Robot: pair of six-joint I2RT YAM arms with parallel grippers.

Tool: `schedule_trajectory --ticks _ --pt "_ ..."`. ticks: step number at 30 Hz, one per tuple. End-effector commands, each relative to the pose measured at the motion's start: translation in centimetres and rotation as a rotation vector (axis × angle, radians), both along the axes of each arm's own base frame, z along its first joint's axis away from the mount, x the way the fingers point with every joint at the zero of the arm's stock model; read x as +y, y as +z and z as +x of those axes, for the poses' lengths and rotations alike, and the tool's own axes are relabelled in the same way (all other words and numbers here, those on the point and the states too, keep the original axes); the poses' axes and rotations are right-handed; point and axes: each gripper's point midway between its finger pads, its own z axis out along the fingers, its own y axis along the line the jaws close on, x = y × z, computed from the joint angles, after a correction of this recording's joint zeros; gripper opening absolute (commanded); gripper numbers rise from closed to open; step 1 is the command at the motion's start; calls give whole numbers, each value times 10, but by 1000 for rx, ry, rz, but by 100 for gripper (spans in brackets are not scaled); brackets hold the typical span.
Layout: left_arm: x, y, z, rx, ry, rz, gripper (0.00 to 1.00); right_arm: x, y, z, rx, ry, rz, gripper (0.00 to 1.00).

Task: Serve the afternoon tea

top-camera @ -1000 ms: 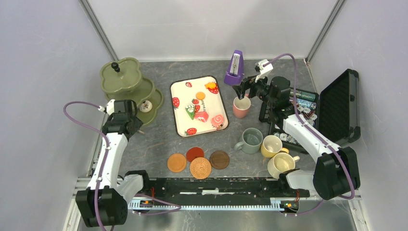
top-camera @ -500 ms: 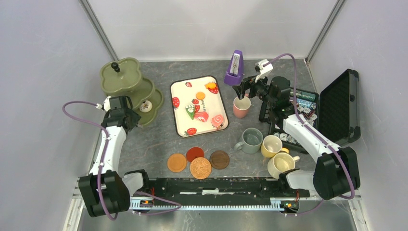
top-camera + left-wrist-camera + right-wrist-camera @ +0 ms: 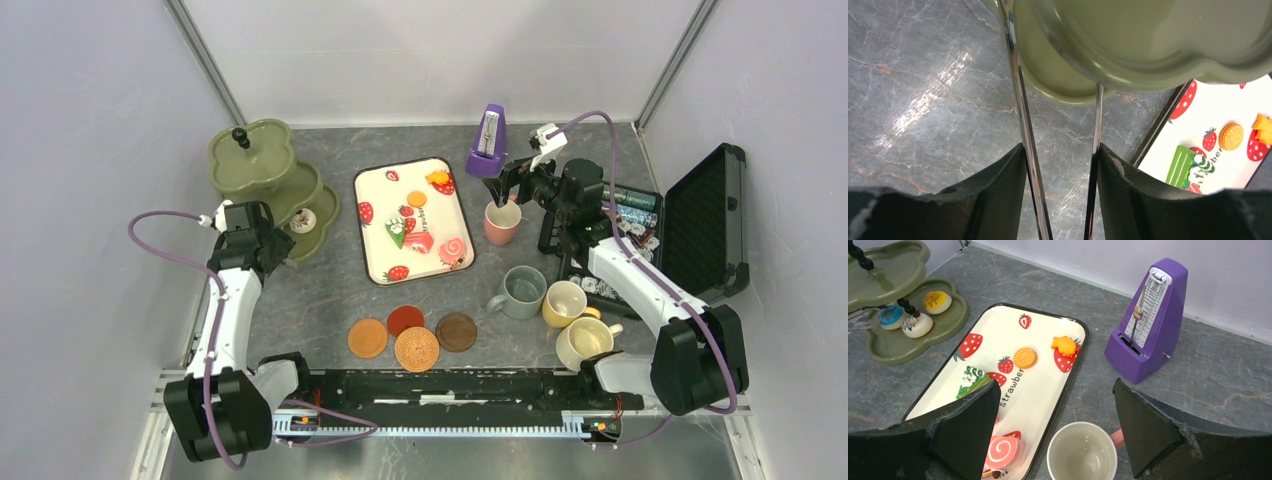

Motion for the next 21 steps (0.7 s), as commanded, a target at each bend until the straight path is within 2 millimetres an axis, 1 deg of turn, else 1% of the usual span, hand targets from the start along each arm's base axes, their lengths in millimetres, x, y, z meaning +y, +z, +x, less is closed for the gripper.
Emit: schedule_trajectory --ticks 1,5,8,11,15,18,21 --pt "-1 22 -7 -52 -39 30 57 1 10 1 -34 13 12 90" --pt "-9 22 -22 -45 -55 6 56 2 9 1 -32 14 15 90" --pt "-14 26 -31 -45 -68 -9 54 3 9 1 -29 18 18 90" --pt "-19 30 -38 -62 -71 -24 52 4 9 1 -29 21 20 90" --pt "-29 35 -45 -72 -100 -62 51 4 8 1 -23 21 22 90" --pt "-41 34 -52 -61 -153 -103 51 4 10 1 -25 24 29 90" --pt "-57 41 -55 -85 -223 -149 51 7 10 1 -23 34 38 90"
